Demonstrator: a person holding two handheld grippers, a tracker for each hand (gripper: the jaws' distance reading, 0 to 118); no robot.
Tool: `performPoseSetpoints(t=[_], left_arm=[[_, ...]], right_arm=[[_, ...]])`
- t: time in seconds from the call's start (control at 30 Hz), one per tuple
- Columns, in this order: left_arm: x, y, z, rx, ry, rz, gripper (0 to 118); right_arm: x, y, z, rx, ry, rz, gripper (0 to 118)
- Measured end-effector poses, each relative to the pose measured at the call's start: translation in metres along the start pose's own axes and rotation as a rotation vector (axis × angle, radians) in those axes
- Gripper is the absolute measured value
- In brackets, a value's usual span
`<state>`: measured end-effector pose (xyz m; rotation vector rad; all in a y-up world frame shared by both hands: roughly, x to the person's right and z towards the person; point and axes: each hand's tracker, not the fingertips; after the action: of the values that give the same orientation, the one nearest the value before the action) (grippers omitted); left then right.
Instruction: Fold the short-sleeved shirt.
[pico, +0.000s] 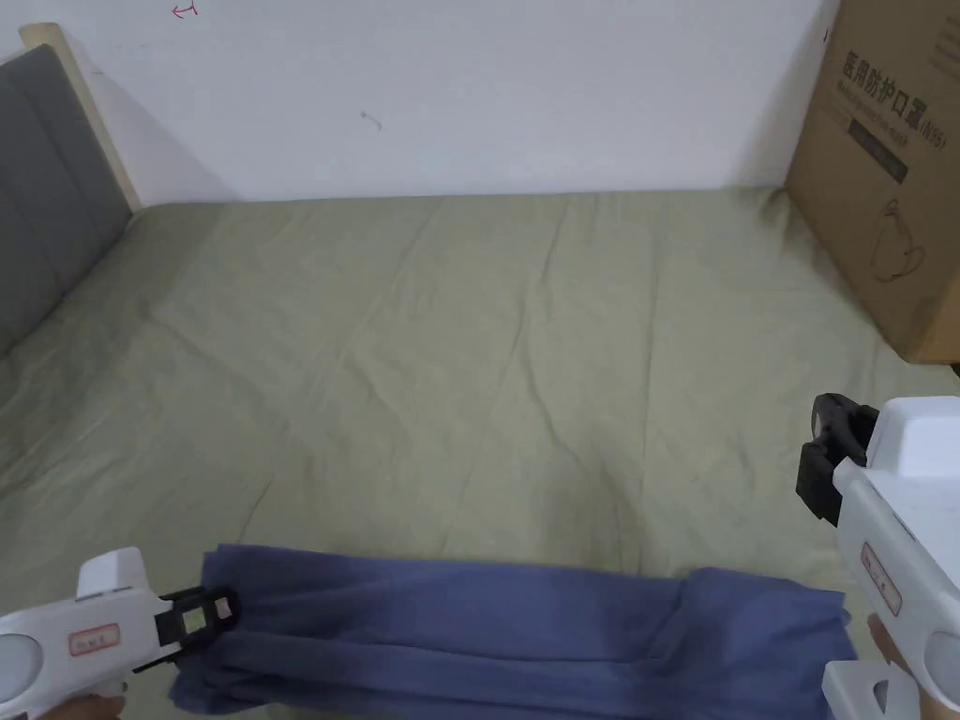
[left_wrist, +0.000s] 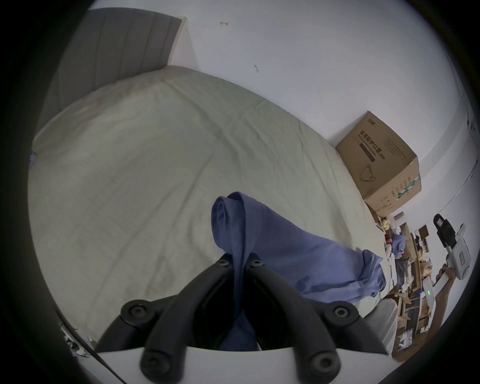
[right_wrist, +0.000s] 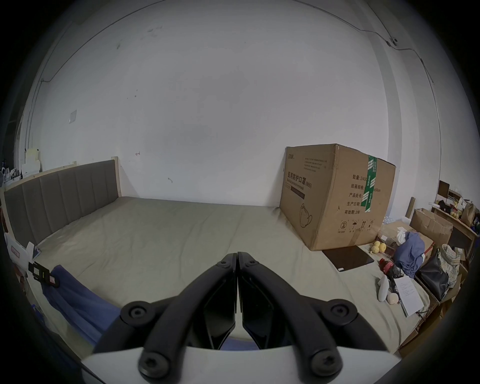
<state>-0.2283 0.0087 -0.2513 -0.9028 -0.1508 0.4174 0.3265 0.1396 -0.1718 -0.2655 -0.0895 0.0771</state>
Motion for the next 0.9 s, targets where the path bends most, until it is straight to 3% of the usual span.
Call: performPoseSetpoints(t=[0.2,0.33,0.67,0.9], left_arm=[[-0.017,0.014,0.040,0.004,0.136,0.006,3],[0.026,0.012,0.035,-0.025,0.245,-0.114,3],[0.156,-0.002,-0.011,-0.127,0.048,-0.225,3],[0.225,-0.036,-0.075,-0.242,0.005,-0.268,3]], right_arm=[[0.005,0.002,0.008,0.023,0.021,-0.007,0],[0.008,-0.001,0.014,0.028,0.033,-0.013,0],[0.032,-0.007,0.030,0.028,0.015,-0.019,0],[0.054,-0.012,0.041,0.020,-0.029,-0.029,0]])
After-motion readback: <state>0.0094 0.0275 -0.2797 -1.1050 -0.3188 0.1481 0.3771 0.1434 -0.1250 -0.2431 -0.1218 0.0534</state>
